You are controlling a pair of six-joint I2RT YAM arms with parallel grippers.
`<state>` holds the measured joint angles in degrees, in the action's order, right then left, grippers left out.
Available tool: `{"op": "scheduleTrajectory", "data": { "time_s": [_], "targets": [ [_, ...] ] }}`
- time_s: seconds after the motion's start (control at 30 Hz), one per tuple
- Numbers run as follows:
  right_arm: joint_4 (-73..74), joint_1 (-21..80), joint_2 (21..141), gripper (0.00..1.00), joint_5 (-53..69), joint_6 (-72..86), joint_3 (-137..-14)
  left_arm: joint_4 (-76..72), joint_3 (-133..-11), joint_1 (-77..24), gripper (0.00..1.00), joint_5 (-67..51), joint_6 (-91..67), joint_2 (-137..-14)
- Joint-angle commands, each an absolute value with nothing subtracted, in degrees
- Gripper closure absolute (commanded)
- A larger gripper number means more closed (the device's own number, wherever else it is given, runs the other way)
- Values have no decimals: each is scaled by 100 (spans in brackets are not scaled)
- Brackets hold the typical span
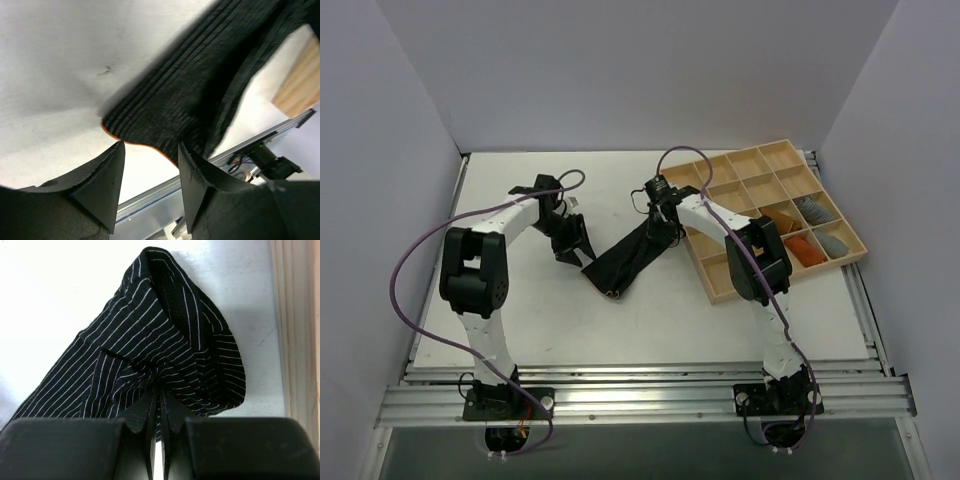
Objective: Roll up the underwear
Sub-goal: Fold the underwear
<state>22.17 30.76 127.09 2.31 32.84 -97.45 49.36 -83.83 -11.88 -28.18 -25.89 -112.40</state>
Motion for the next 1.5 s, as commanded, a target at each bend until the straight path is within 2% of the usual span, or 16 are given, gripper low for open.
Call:
{"op": "scheduleTrajectory", "data": {
  "time_s": [0.0,0.2,0.5,0.73,0.87,1.03,1.1,1.3,1.47],
  "targets": [
    [2619,3050,12797,98,18,3059,-9914,5274,-8429,-1186,45,-2646,-2031,-11539],
    [2663,3050,12920,97,105,2953,-10090,4923,-8007,-1195,45,-2601,-2013,-11646],
    [2724,3023,12981,96,228,2690,-10248,4405,-7016,-1380,57,-2697,-2443,-11269],
    [2900,2909,12701,92,281,2382,-10292,4078,-6319,-1810,55,-2725,-3243,-10451],
    [2944,2874,12455,89,439,2347,-10239,4770,-7012,-1653,52,-2102,-3165,-10134],
    [2944,2874,12314,88,641,2373,-10187,5326,-8198,-1415,44,-1406,-2585,-10318],
    [2953,2874,12313,87,677,2347,-10178,5265,-8699,-1363,41,-1502,-2242,-10590],
    [2997,2874,12489,87,712,2329,-10213,5291,-9720,-1345,41,-2274,-1372,-11643],
    [2997,2865,12638,87,730,2347,-10257,5098,-9563,-1336,41,-2513,-1204,-11909]
  ]
}}
